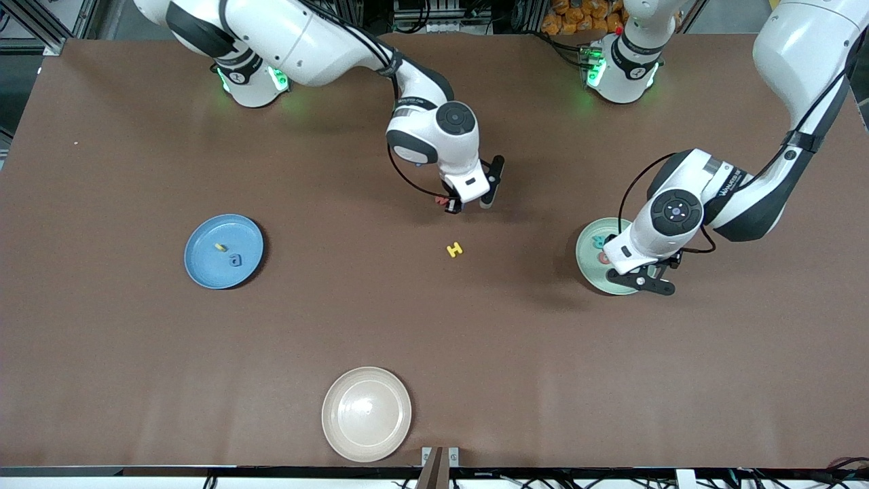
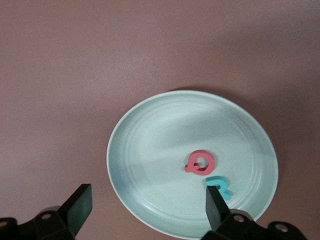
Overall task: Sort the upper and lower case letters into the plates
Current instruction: 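Carry the m with the right gripper over the blue plate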
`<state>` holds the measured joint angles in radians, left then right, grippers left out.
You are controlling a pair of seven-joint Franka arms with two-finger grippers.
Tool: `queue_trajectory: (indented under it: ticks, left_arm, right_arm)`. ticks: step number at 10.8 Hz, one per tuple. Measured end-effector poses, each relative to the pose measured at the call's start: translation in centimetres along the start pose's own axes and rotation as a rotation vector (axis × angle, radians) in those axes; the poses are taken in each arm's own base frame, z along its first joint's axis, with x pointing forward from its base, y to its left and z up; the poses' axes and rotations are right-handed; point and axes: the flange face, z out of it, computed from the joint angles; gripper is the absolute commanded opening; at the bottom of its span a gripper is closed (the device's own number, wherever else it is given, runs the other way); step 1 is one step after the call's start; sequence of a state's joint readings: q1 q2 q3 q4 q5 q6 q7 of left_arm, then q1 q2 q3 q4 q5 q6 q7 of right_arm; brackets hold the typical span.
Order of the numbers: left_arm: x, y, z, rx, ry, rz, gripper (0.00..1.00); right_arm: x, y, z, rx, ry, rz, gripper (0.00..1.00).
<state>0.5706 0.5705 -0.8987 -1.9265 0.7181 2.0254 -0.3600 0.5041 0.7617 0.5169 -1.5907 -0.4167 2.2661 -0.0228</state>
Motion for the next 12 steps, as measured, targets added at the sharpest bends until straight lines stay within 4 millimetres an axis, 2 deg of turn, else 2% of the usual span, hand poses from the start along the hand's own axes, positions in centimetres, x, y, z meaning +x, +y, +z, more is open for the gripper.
queue_trajectory:
  ticks: [1, 3, 5, 6, 8, 10, 12]
  left_arm:
    - [0.8, 1.7, -0.6, -0.011, 0.019, 0.021, 1.0]
    - [2.8, 7.5, -2.5, -0.03, 0.063, 0.031, 1.0]
    - [3.9, 12.9, -4.0, -0.042, 0.097, 0.061, 1.0]
    - [4.2, 15.2, -4.8, -0.05, 0.115, 0.064, 1.0]
    - [4.2, 20.2, -6.5, -0.096, 0.177, 0.022, 1.0]
    - [3.4, 26.2, -7.3, -0.159, 0.221, -0.061, 1.0]
    - [2.9, 31.1, -5.8, -0.161, 0.219, -0.172, 1.0]
  right_arm:
    - [-0.9, 2.3, -2.7, 0.012, -0.028, 0.057, 0.0]
    - [-4.2, 7.6, -7.6, 0.047, -0.116, 0.142, 0.0]
    - [-9.7, 13.7, -11.4, 0.102, -0.247, 0.238, 0.0]
    - [-13.0, 16.9, -12.5, 0.114, -0.318, 0.299, 0.0]
    - [-19.7, 23.3, -12.5, 0.132, -0.431, 0.426, 0.0]
    - [-25.9, 28.5, -10.9, 0.148, -0.497, 0.519, 0.0]
    - [-31.9, 32.4, -9.7, 0.163, -0.54, 0.622, 0.0]
